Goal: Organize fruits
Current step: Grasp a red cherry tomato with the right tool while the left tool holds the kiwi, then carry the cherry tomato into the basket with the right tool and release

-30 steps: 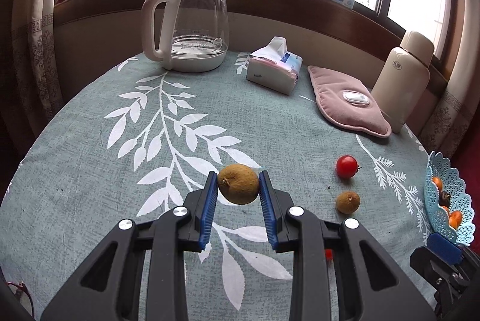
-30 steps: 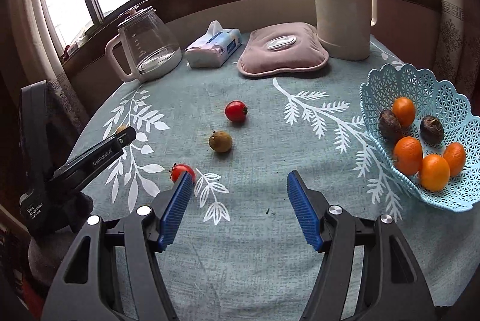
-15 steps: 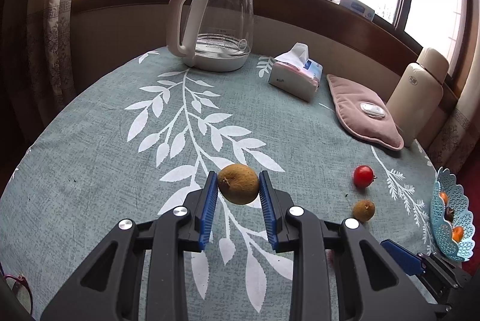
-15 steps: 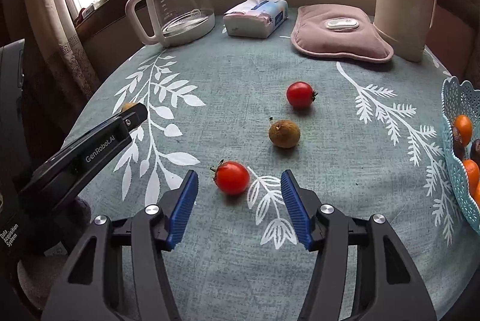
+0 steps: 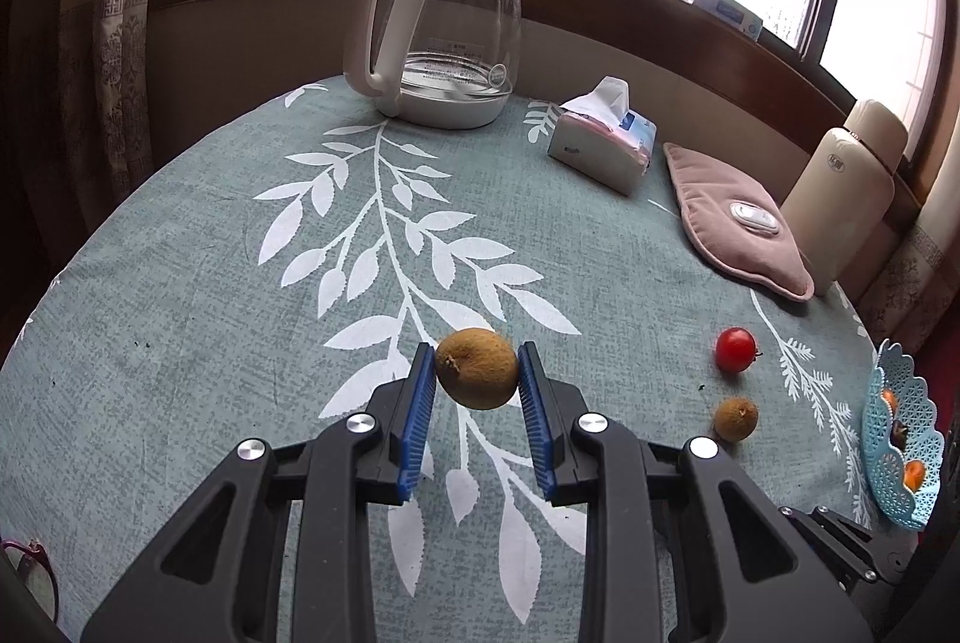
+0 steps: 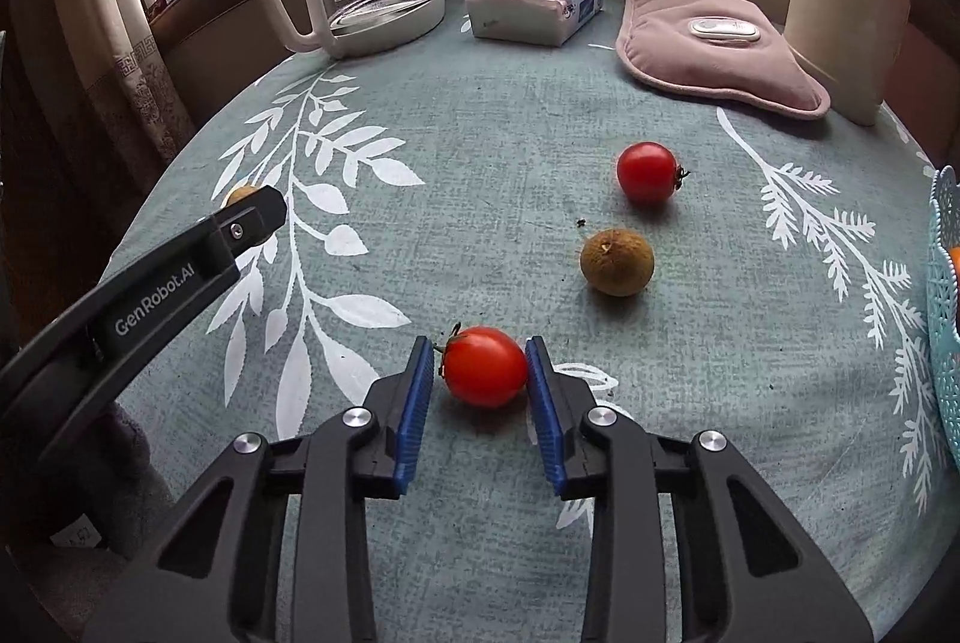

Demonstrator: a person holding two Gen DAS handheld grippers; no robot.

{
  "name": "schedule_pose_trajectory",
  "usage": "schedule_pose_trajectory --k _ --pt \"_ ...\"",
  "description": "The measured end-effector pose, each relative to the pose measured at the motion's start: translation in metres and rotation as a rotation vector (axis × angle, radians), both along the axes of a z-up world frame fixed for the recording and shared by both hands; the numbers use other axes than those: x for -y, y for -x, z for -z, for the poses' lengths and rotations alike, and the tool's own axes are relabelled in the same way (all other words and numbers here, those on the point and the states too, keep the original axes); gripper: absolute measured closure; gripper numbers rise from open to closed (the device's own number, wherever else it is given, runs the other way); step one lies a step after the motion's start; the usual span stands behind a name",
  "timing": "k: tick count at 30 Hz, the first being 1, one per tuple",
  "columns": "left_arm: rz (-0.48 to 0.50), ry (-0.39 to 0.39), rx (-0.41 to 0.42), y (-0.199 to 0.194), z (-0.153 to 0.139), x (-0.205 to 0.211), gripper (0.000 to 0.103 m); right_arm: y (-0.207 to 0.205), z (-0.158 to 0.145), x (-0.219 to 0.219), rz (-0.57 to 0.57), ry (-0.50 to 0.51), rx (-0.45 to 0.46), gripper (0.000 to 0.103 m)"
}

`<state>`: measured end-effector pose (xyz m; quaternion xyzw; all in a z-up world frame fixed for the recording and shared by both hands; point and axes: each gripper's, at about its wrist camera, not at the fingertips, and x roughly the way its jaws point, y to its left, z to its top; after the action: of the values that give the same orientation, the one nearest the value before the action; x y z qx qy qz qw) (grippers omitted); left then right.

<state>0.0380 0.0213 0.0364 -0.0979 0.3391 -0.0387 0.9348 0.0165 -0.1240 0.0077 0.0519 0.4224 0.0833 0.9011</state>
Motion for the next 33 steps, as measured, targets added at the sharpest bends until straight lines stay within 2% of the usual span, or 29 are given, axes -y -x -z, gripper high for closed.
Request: schedule_pose_trajectory --k 1,16,33 --pt "0.001 0.0 0.0 0.0 0.0 0.0 0.075 0.0 0.0 0.0 0.001 0.001 -0.001 0.074" --pt "0.029 -0.001 0.009 0.003 -0.001 0.007 0.075 0.02 -0.019 0.016 0.049 -0.026 0.044 0.074" --pt "0.067 -0.011 0.015 0.006 -0.001 0.016 0.075 0.054 -0.053 0.101 0.263 -0.072 0.131 0.074"
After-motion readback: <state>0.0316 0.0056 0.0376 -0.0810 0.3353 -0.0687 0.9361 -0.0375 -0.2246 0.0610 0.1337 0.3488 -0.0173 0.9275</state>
